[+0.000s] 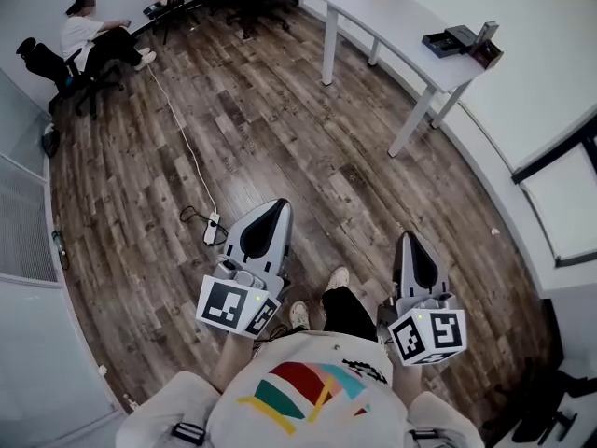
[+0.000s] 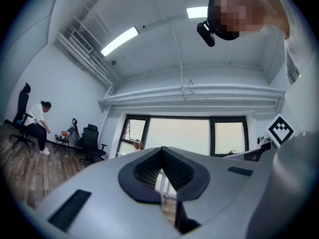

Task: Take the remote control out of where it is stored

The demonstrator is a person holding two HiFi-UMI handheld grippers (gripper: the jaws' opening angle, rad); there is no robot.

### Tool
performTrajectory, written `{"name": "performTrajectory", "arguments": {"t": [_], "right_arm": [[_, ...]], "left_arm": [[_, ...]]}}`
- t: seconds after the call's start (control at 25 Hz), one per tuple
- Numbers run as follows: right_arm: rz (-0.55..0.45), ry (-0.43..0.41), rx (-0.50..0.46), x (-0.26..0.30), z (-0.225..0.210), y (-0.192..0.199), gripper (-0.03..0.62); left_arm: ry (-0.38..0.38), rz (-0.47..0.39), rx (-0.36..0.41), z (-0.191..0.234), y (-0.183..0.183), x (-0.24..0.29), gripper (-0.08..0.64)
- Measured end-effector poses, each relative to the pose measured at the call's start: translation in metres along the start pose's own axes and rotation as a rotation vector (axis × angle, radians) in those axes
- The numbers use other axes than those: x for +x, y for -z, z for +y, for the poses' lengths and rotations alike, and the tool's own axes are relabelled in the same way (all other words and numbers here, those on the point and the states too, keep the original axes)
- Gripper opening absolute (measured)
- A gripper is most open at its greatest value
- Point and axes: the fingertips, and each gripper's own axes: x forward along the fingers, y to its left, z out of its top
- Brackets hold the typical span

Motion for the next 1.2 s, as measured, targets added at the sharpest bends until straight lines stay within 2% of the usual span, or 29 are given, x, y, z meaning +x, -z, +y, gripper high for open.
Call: {"name": "performTrajectory", "arguments": {"t": [0.24,0.36,0.56,0.68,0.96,1.2], "right_arm": [[-0.017,0.033,0.038,0.054,-0.04,-0.008,-0.006],[-0.049,0.054,0.052,0.091,-0.073,-0.02,-0.006],[-0.068,0.089,0.108,0.142,-0.128,-0.041,-0.006],[-0.097,0.093,0.087,0.164,-0.152,-0.06,-0.006],[-0.092,0.118,0.079,0.186,-0.192,-0.066,-0.006],[-0.072,0.139,0.088,0.201,-0.21,-0.062,-0.006]], "left_arm": [[0.052,0.036,0.007,0.012,0.016,0.068,0.008],[0.082,0.025,0.044,0.019,0.012,0.12,0.006],[0.105,0.006,0.055,0.032,-0.001,0.203,0.007],[0.123,-0.021,0.064,0.031,-0.009,0.243,0.008],[0.176,0.0,0.087,0.013,0.004,0.296,0.007],[0.154,-0.024,0.092,0.021,-0.003,0.319,0.007]]}}
